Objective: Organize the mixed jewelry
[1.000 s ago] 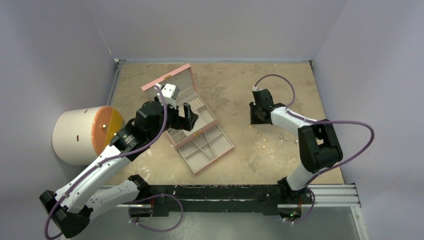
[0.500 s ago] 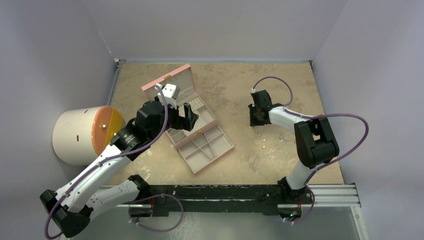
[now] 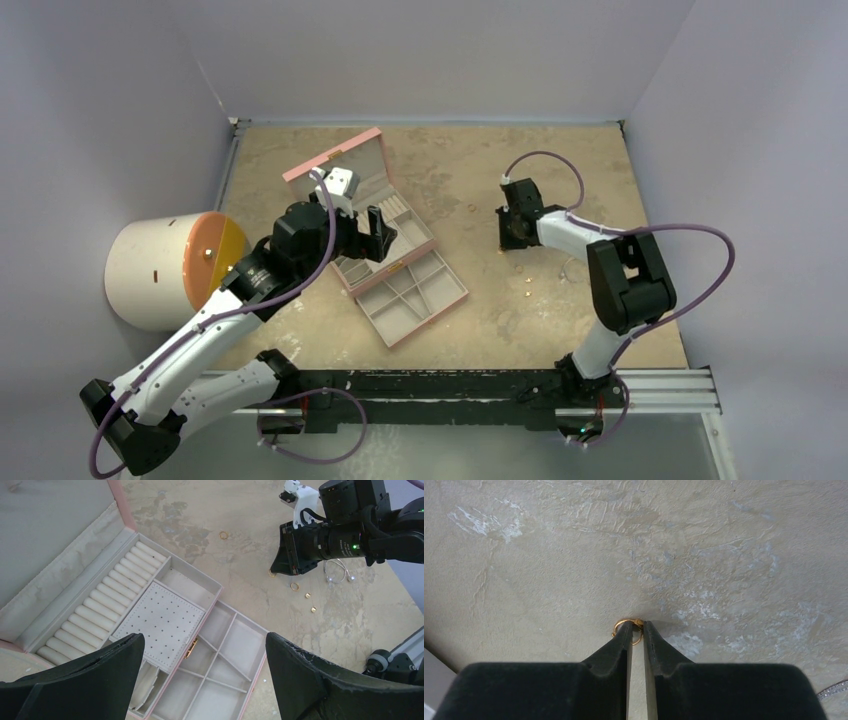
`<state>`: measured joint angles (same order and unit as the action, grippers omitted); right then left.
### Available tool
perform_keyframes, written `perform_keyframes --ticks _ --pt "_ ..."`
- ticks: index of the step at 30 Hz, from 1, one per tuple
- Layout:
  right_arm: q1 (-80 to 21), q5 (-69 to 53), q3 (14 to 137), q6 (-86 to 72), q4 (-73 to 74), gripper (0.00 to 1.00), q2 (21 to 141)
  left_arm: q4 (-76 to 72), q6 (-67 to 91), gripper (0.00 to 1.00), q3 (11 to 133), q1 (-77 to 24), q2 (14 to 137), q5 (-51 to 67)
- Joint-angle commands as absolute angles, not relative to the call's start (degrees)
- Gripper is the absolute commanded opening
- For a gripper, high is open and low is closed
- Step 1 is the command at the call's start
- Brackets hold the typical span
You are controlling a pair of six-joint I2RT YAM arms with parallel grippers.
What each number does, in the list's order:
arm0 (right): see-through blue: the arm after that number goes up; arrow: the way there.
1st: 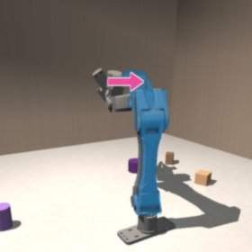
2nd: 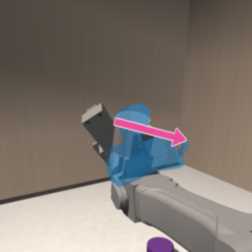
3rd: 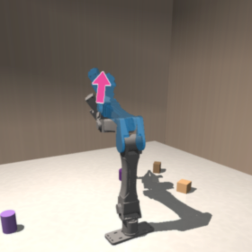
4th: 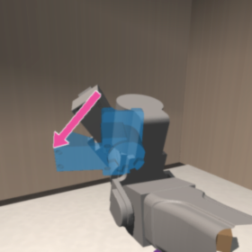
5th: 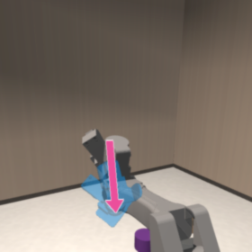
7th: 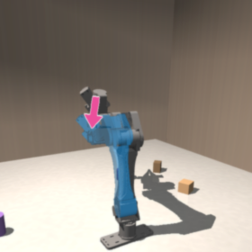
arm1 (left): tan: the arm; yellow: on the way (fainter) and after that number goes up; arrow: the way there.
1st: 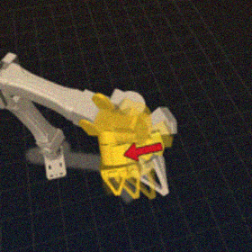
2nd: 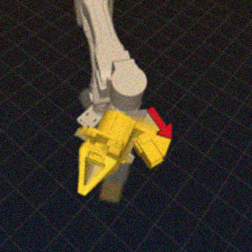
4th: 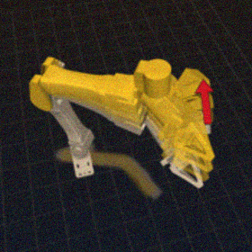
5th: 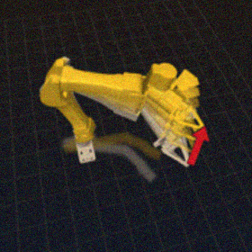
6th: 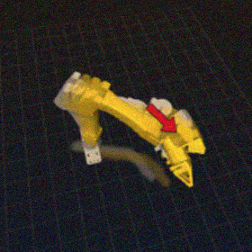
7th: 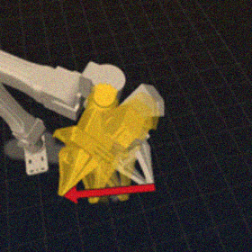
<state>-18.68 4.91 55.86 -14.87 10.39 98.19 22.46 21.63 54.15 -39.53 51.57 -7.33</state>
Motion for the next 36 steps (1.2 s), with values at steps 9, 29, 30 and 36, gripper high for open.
perform_keyframes --ticks 9,29,30,36 --pt "-18.54 5.69 57.34 -12.83 11.59 0.0 98.68 22.24 20.83 0.91 54.29 -39.76 51.28 -7.98" --pt "-36.77 9.77 56.04 -22.16 13.98 0.0 79.17 16.98 33.52 0.85 50.34 -39.81 52.21 -5.97" --pt "-37.61 9.68 55.61 -23.1 13.67 0.0 77.27 15.83 35.6 0.85 49.14 -39.77 51.59 -6.31" --pt "-42.29 8.82 54.2 -25.86 11.63 0.0 70.22 11.48 47.2 0.75 44.12 -39.8 50.32 -6.94"
